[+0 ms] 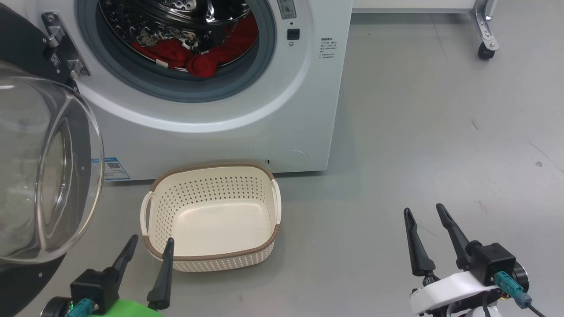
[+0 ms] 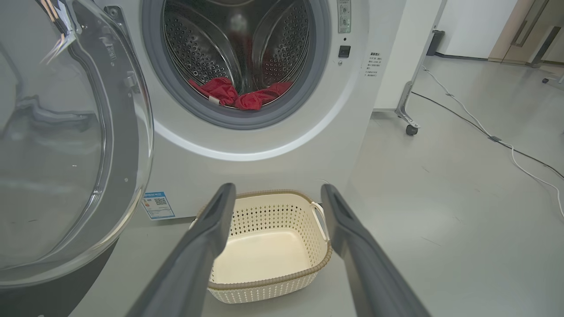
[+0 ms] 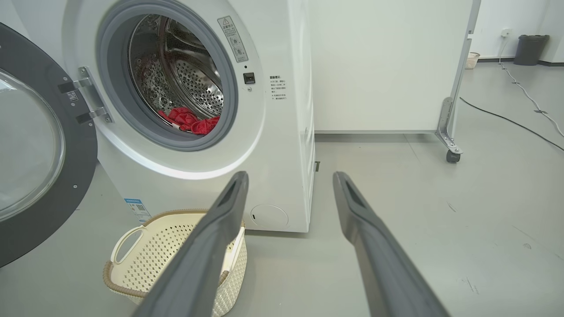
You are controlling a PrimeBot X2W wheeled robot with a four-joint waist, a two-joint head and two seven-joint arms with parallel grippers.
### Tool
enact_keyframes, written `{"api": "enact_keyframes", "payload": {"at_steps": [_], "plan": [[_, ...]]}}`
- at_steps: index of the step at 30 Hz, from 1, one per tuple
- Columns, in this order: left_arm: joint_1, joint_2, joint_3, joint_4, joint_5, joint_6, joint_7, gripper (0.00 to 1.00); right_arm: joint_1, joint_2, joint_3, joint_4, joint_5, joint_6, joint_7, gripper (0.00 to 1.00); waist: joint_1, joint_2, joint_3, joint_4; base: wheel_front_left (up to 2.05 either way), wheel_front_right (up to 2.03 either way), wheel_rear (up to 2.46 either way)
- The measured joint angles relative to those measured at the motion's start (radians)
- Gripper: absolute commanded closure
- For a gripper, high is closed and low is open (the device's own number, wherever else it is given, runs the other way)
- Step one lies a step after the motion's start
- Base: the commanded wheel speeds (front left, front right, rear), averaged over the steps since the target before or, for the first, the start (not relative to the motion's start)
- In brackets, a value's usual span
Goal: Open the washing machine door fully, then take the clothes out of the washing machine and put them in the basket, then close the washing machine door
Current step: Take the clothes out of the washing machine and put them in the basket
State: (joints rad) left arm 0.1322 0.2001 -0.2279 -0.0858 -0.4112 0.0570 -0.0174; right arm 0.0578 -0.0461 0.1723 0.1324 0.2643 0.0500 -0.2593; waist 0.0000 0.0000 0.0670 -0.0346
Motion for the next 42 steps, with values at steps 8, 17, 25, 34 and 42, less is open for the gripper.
{"api": "enact_keyframes", "payload": {"at_steps": [8,17,25,34,42], "plan": [[0.000,0.000,0.001,-0.014,0.004,0.008,0.007,0.00,0.003,0.001,0.002,-0.004,0.007,0.000,0.000,0.00,0.0000,0.0000,0.006,0.002,0.00,0.00,0.00],[0.000,-0.007,0.001,-0.021,0.004,0.013,0.010,0.00,0.004,0.001,0.002,-0.008,0.007,-0.001,0.000,0.00,0.0000,0.0000,0.008,0.002,0.00,0.00,0.00],[0.000,-0.023,0.007,-0.032,0.003,0.018,0.015,0.00,0.004,0.001,0.002,-0.012,0.009,-0.001,0.000,0.00,0.0000,0.0000,0.009,0.001,0.09,-0.09,0.00],[0.001,-0.024,0.010,-0.041,0.003,0.026,0.007,0.00,0.006,0.001,0.003,-0.012,0.010,-0.001,0.000,0.00,0.0000,0.0000,0.007,0.001,0.43,-0.43,0.00],[0.002,-0.024,0.009,-0.044,0.008,0.027,0.007,0.00,0.008,0.001,0.005,-0.012,0.010,-0.001,0.000,0.00,0.0000,0.0000,0.005,0.001,0.78,-0.78,0.00]]}}
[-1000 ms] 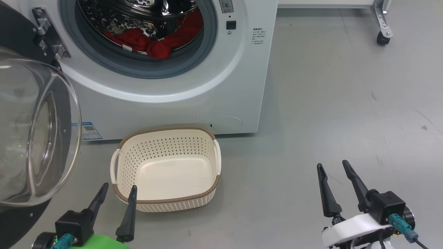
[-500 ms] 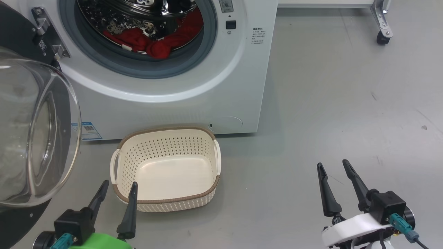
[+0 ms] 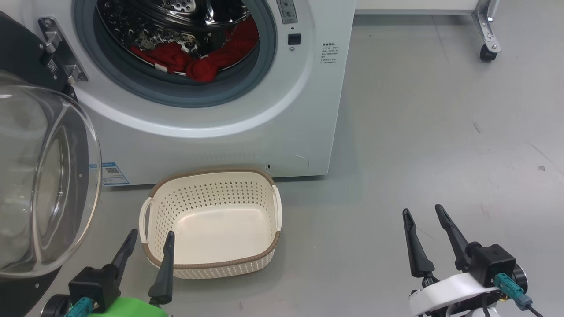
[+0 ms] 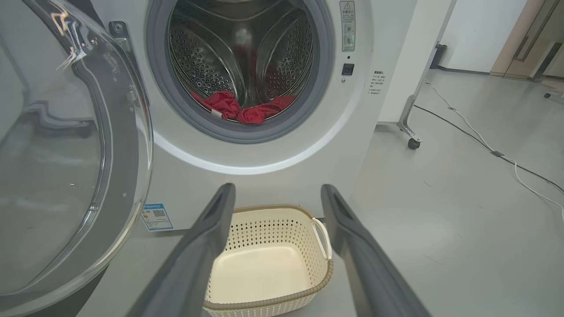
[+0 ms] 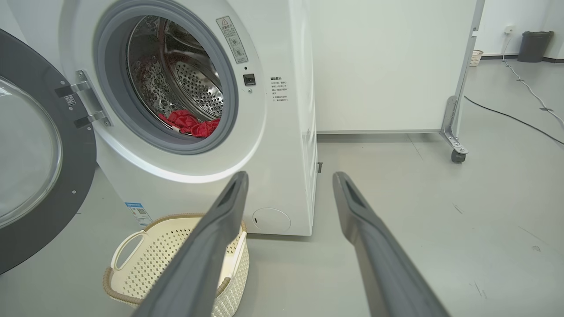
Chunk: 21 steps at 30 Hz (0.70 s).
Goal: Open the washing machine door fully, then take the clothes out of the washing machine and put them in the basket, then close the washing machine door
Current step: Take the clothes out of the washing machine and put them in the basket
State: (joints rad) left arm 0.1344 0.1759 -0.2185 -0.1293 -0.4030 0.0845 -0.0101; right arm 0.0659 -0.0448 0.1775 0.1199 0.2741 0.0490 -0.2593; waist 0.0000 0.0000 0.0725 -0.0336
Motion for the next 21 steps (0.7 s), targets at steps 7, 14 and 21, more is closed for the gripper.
{"api": "enact_keyframes", "payload": {"at_steps": [7,14,21], "plan": [[0.001,0.000,-0.001,-0.005,0.004,0.004,0.000,0.00,0.000,0.000,0.001,0.000,0.000,0.000,0.000,0.00,0.0000,0.0000,0.000,0.000,1.06,-1.06,0.00],[0.001,0.000,-0.002,-0.010,0.010,0.007,0.007,0.00,0.001,0.000,0.000,0.000,0.013,0.000,0.000,0.00,0.0000,0.0000,0.001,0.001,1.13,-1.13,0.00],[0.001,-0.001,0.000,-0.015,0.018,0.009,0.009,0.00,0.001,0.000,0.002,0.000,0.016,0.000,0.000,0.00,0.0000,0.0000,0.004,0.000,0.80,-0.80,0.00]]}}
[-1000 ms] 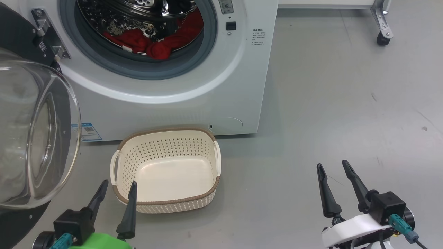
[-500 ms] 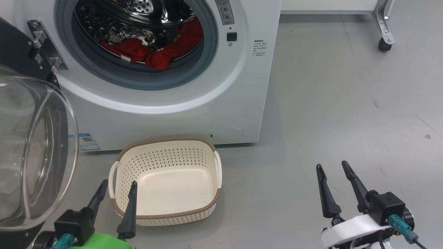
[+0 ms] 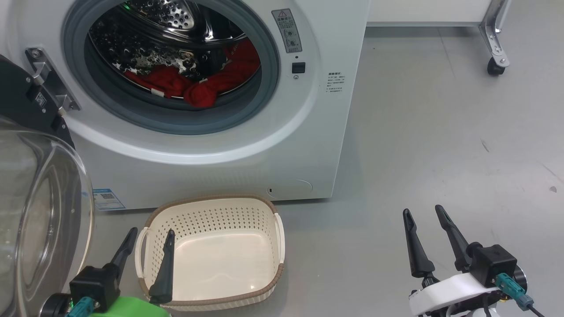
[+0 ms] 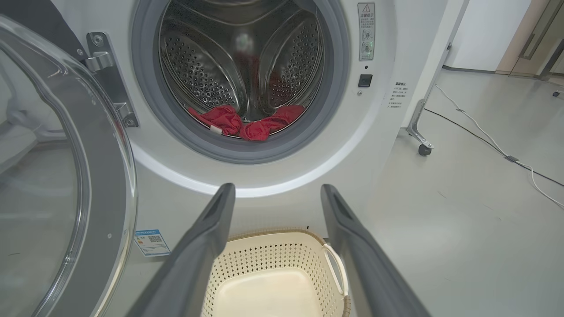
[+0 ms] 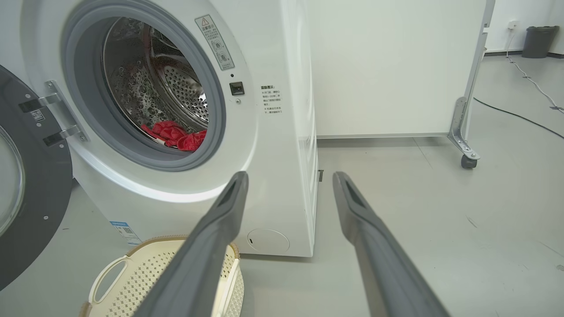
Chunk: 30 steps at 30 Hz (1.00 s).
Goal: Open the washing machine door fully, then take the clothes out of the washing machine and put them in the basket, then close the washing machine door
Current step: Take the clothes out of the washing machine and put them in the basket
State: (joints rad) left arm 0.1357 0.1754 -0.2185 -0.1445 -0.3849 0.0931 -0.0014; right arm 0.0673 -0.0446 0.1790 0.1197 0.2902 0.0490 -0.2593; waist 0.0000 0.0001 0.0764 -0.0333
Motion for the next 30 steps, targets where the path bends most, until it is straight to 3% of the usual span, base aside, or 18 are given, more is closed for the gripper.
{"api": "enact_keyframes", "payload": {"at_steps": [30], "plan": [[0.003,-0.007,0.001,-0.006,0.003,0.007,0.010,0.00,0.000,0.000,0.010,0.001,0.000,0.000,0.000,0.00,0.0000,0.0000,0.010,0.003,0.17,-0.17,0.00]]}}
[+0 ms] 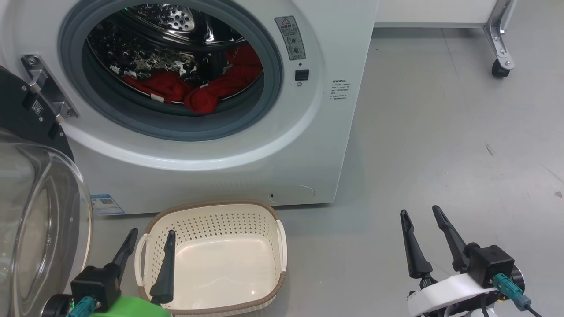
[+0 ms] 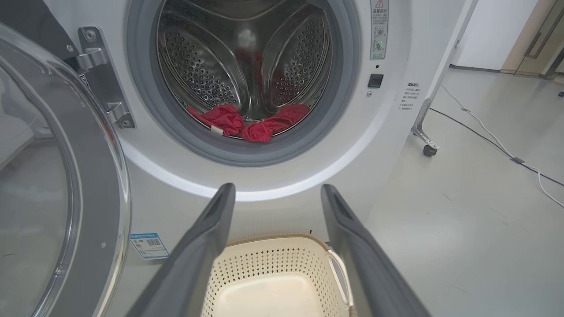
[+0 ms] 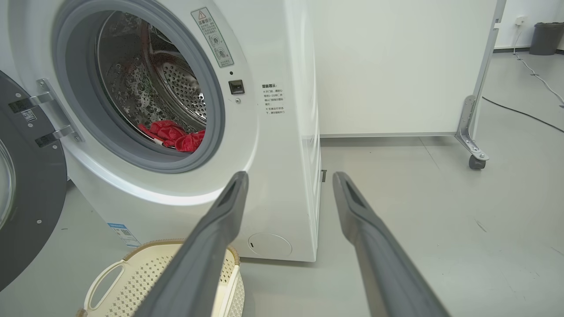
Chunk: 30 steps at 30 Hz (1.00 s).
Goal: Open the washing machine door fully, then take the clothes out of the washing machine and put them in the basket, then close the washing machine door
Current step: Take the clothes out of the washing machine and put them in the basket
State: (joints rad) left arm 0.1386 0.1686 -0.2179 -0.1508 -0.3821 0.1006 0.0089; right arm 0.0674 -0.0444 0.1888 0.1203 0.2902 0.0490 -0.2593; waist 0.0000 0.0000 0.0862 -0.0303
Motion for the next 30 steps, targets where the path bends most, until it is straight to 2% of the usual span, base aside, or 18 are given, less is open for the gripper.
{"api": "enact_keyframes", "payload": {"at_steps": [14,17,30], "plan": [[-0.002,-0.040,0.026,-0.006,0.000,0.009,0.003,0.00,-0.003,-0.002,0.000,-0.032,-0.004,-0.001,0.000,0.00,0.0000,0.0000,0.062,0.002,0.00,0.00,0.00],[-0.010,-0.054,0.030,-0.004,-0.002,0.009,0.003,0.00,-0.008,-0.003,0.001,-0.049,-0.010,-0.009,0.000,0.00,-0.0001,0.0000,0.089,0.002,0.00,0.00,0.00],[-0.262,-0.080,0.046,0.093,-0.069,0.008,0.035,0.00,-0.106,-0.006,0.033,-0.103,-0.030,-0.009,0.000,0.00,0.0000,0.0000,0.250,-0.020,0.00,0.00,0.00]]}}
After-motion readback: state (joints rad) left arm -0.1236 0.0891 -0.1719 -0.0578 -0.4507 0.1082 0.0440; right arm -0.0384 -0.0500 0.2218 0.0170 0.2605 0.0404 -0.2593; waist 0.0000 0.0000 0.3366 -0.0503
